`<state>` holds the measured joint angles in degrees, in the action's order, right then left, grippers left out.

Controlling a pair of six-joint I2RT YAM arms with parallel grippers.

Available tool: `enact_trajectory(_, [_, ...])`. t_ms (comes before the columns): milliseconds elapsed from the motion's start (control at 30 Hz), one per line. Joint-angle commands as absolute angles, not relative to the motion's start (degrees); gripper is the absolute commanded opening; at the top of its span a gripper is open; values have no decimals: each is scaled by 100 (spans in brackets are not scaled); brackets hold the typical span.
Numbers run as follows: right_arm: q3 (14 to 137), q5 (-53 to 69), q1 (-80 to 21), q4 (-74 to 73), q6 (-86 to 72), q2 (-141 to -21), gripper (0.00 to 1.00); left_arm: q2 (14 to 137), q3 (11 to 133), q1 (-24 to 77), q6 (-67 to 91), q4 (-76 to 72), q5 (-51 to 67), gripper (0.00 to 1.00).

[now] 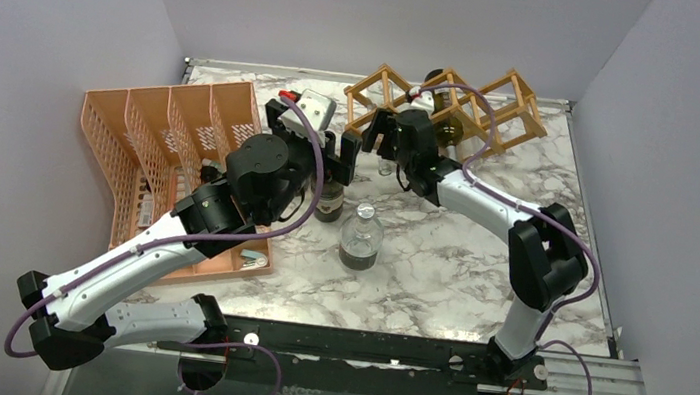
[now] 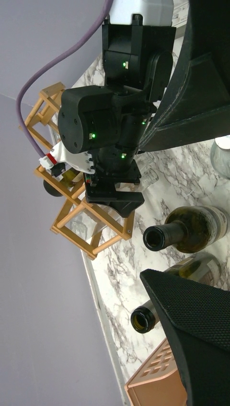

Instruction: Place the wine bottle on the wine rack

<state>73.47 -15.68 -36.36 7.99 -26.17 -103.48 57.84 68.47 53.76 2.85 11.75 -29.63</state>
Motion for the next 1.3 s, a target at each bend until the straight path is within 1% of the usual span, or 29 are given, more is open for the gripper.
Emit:
enact_trajectory(0, [7521, -1491, -3617, 456, -2704, -9877, 84, 5617, 6797, 5388, 357, 1062, -2978, 99])
enact_trajectory(100, [7594, -1482, -3617, -122, -2701, -9616, 84, 5591, 6807, 5388, 337, 1057, -2958, 99])
enact_trajectory(233, [8191, -1486, -3618, -1790, -2632, -9424, 84, 5532, 6792, 5388, 260, 1062, -2932, 99])
enact_trajectory(367, [7883, -1123, -3619, -2179, -2145, -8808, 83, 5513, 6684, 5388, 133, 946, -2971, 99])
enact_trajectory(533, [7654, -172, -3621, -2256, -1349, -8159, 82, 5500, 6637, 5388, 55, 799, -3352, 99])
enact_trajectory(667, [7761, 928, -3656, -2176, -957, -8049, 82, 5367, 6619, 5388, -106, 633, -3790, 99])
enact_trajectory(733, [7791, 1217, -3789, -1998, -882, -8086, 82, 5236, 6593, 5388, -199, 550, -4025, 99])
enact_trajectory(967, [8353, 1224, -4422, -1571, -740, -8808, 81, 4597, 6284, 5388, -433, 185, -4666, 99])
enact_trajectory(1167, [8912, 766, -4811, -1269, -601, -9478, 80, 4188, 6080, 5388, -431, 135, -4777, 99])
enact_trajectory(1267, [9015, 365, -4872, -994, -526, -9720, 77, 4111, 6025, 5388, -372, 215, -4790, 99])
